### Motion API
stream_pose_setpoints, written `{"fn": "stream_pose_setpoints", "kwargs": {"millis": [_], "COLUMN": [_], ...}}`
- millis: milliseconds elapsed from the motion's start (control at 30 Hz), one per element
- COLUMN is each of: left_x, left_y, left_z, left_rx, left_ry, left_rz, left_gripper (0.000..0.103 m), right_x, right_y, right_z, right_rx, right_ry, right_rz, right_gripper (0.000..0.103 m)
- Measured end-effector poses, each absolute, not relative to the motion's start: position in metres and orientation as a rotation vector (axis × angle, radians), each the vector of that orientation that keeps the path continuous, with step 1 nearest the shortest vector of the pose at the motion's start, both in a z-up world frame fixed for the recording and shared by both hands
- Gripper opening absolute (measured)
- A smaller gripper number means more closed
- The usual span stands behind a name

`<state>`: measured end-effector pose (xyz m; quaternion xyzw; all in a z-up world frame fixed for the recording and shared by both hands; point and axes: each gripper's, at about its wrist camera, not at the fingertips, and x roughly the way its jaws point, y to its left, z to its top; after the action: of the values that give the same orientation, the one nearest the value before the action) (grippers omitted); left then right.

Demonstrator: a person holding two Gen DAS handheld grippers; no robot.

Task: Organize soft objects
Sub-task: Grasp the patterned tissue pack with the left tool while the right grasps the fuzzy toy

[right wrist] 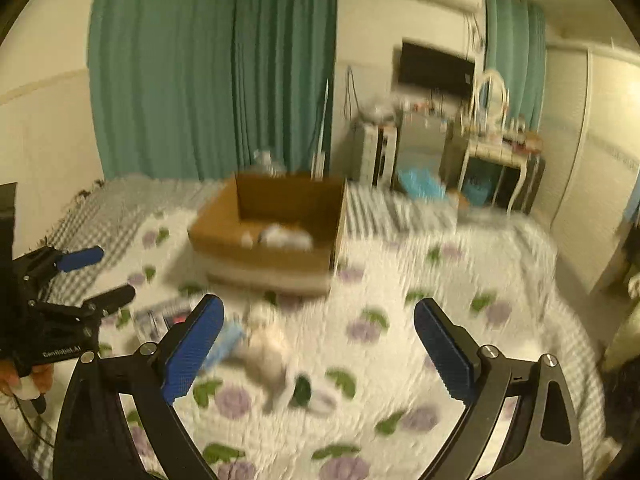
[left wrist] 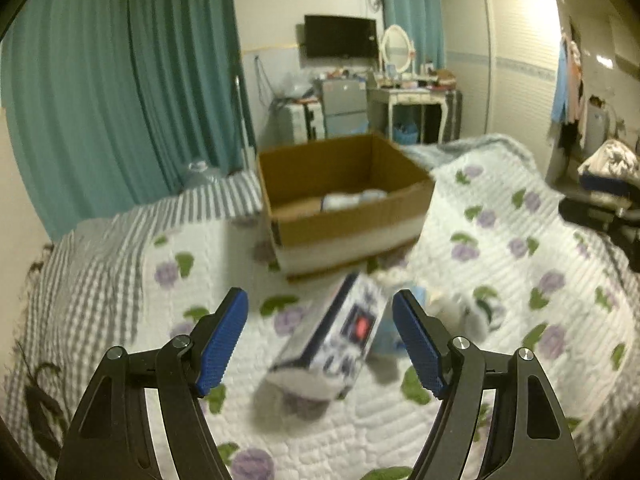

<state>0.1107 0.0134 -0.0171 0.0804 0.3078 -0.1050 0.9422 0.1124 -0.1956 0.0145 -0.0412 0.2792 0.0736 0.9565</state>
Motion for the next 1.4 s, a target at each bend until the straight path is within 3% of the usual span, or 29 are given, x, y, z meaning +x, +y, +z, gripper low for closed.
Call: {"fn": "stream_pose_setpoints", "kwargs": {"millis": [200,400,600,767,867,900,933,1133,1400], "left_x": [0.114,0.124,0.130,0.137,0.140,0.141,0.143,0.143,0.116], "left_y": [0.014,0.020,0.020,0.021,0.021,0.022,0.023,0.035,0.036], "left_z": [-0.055,-0.086,-0.106,-0.113,-0.116,-0.116,-0.117,-0.112,-0.083], "left_rx": [0.201,0.180,0.187,0.191,0.199,0.201,0.200,0.143,0.126], "left_ry": [0.628,0.693,0.729,0.743,0.744,0.743,0.743,0.737,0.699], "left_rz": [-0.185,-0.219,-0.273,-0.278,-0.294,-0.295,-0.293,-0.306,-0.248], "left_gripper": [0.075,0.075,0.075,0.073,0.073,0.068,0.054,0.042,0.042], "right_x": [0.144,0.170,0.185,0.195,0.196,0.195,0.194,0.185,0.162], "right_y": [-0.203,-0.203,-0.205,-0.208,-0.208,-0.208,-0.207,-0.205,-0.200], "right_z": [-0.081,-0.137,-0.156,-0.172,-0.172,-0.171,-0.170,-0.166,-0.143], "right_rx": [-0.003,0.029,0.046,0.069,0.085,0.085,0.084,0.078,0.046], "right_ry": [0.769,0.908,0.974,1.032,1.030,1.024,1.021,0.998,0.914], "right_rz": [0.155,0.157,0.141,0.140,0.153,0.153,0.153,0.149,0.145], "right_gripper": [0.097,0.097,0.095,0.073,0.066,0.066,0.064,0.062,0.062]}}
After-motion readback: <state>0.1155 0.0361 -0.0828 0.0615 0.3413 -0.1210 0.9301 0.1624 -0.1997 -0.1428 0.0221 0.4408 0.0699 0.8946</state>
